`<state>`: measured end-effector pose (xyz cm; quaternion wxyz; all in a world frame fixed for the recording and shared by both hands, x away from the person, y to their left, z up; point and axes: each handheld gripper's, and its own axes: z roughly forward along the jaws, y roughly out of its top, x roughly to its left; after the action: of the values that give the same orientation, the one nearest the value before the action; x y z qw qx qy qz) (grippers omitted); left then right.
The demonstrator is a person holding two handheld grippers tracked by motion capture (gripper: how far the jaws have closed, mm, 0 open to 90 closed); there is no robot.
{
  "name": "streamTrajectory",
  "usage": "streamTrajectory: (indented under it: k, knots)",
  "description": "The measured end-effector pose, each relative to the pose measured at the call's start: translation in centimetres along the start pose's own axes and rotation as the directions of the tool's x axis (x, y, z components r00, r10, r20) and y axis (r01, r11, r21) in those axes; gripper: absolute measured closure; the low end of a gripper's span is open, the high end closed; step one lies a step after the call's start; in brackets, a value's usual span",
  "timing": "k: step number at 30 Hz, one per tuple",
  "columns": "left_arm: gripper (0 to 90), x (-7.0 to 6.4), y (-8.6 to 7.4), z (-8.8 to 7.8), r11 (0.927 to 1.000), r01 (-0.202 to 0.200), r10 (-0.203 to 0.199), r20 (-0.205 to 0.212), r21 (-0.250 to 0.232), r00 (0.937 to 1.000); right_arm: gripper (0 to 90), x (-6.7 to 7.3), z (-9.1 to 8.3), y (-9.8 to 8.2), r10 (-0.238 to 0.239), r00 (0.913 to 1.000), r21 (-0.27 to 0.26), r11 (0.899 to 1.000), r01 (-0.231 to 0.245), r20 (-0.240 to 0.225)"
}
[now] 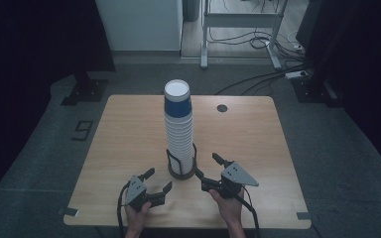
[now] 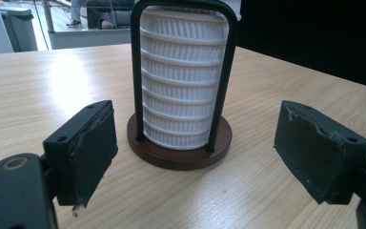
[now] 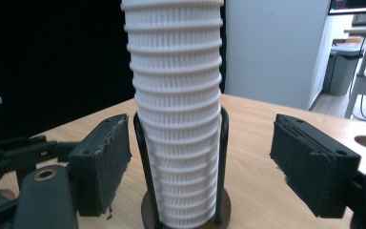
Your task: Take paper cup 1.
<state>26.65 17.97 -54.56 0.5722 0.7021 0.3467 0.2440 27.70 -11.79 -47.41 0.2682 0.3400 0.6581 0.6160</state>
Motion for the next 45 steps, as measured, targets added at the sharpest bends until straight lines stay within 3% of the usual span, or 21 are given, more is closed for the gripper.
streamTrajectory:
  k: [27,45]
  knots:
    - [14.2,0.0,0.0,-0.1,1.0000,-0.003,0.003,0.013,-0.001,0.9999,13.0,0.4,1.0,7.2,-0.061,0.9949,-0.078,0.995,0.054,-0.081]
    - [14.3,0.0,0.0,0.0,1.0000,-0.007,0.007,0.011,0.004,0.9999,12.8,1.0,3.2,12.9,-0.099,0.9870,-0.119,0.989,0.085,-0.127]
